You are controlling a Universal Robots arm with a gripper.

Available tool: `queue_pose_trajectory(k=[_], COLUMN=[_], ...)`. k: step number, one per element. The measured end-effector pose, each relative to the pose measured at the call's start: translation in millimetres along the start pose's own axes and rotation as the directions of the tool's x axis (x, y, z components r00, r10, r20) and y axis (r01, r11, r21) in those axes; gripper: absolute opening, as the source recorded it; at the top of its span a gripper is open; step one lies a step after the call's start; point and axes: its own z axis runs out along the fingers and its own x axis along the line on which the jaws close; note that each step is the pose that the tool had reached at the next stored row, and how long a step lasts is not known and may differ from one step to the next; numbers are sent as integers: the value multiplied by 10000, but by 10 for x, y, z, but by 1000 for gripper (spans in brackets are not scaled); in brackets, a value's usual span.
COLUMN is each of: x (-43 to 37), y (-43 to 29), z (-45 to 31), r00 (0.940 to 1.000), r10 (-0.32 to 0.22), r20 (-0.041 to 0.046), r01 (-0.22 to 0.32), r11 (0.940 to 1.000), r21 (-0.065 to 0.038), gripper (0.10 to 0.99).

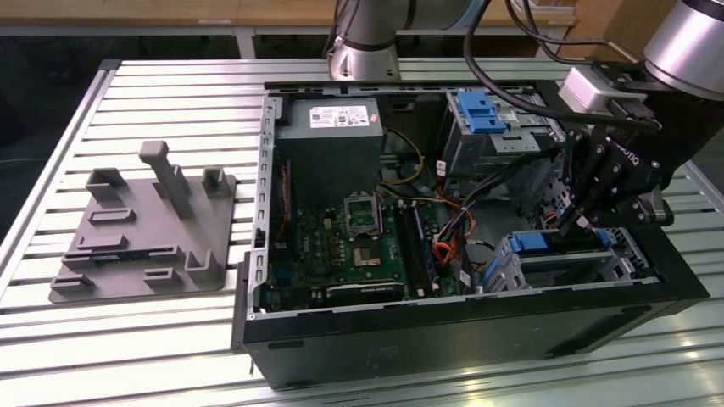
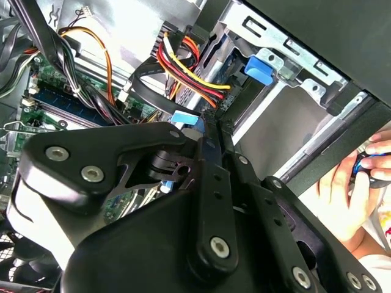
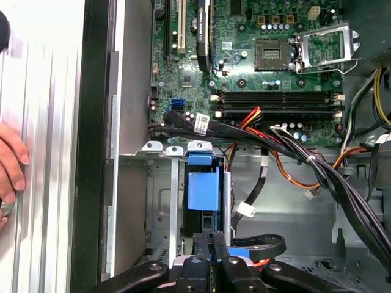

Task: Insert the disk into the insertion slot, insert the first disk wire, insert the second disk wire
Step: 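Insert the second disk wire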

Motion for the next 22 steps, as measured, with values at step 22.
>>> queue_pose_trajectory(k=[22], x=[1], y=[-5], z=[59], r00=[9999], r10=[-99], r20=[35], r01=[99], r11=[10000], r21=[9], gripper=[145])
